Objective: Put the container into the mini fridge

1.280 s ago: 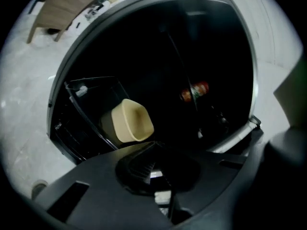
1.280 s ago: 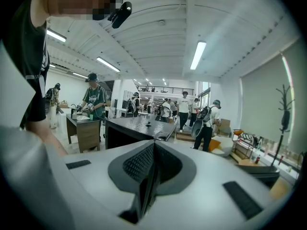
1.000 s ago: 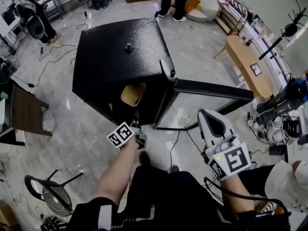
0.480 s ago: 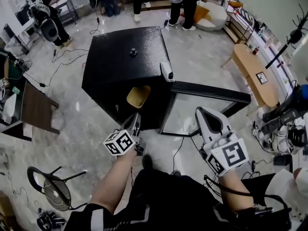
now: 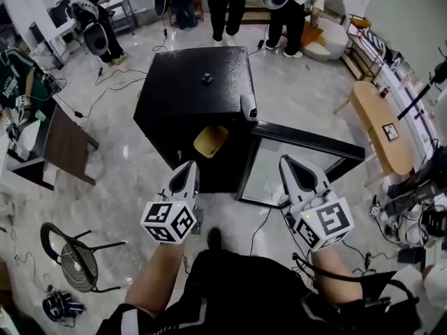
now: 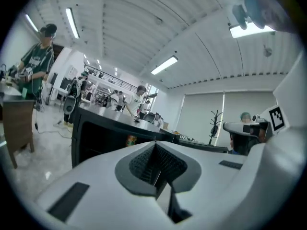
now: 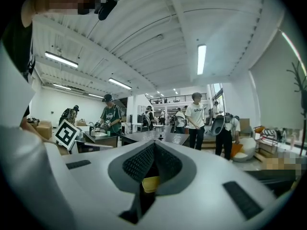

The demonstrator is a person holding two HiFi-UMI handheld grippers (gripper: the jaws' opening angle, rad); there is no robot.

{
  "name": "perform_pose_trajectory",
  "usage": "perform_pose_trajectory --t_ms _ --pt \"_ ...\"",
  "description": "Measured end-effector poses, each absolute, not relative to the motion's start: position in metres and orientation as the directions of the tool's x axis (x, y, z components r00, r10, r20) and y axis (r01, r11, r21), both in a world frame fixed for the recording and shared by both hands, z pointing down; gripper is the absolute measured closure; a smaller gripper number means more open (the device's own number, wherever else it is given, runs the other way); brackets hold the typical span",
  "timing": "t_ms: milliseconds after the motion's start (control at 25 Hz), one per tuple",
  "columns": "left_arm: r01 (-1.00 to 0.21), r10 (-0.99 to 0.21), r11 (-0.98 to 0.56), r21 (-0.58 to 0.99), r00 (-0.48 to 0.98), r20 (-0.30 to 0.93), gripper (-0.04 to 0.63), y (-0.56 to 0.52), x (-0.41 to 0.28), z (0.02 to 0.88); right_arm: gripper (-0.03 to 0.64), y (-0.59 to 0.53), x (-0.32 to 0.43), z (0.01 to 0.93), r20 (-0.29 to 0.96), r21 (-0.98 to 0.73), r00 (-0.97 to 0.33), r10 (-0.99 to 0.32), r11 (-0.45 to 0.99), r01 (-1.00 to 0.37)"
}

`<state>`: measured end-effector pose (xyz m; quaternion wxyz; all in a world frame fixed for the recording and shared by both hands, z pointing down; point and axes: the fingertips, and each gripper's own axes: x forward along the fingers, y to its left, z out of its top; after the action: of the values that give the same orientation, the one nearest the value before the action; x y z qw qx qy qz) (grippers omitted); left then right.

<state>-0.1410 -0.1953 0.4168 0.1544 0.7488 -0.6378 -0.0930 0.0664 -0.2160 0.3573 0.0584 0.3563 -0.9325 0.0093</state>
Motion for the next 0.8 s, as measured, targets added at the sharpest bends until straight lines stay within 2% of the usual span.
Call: perform_pose_trajectory --t_ms 400,800 --pt "-0.987 -0.996 -0.094 0.132 0.094 -0.003 0.588 -0.147 -0.123 0.347 0.601 -0.218 0.081 0.358 0.118 0.005 -0.734 -0.669 0.739 -0.673" --pt "-0.992 -0.997 -0.070 0.108 0.067 -0.027 0.588 -0.128 -0.120 0.336 0.602 -0.209 0.094 0.346 0.110 0.065 -0.711 -0.694 0.719 -0.692"
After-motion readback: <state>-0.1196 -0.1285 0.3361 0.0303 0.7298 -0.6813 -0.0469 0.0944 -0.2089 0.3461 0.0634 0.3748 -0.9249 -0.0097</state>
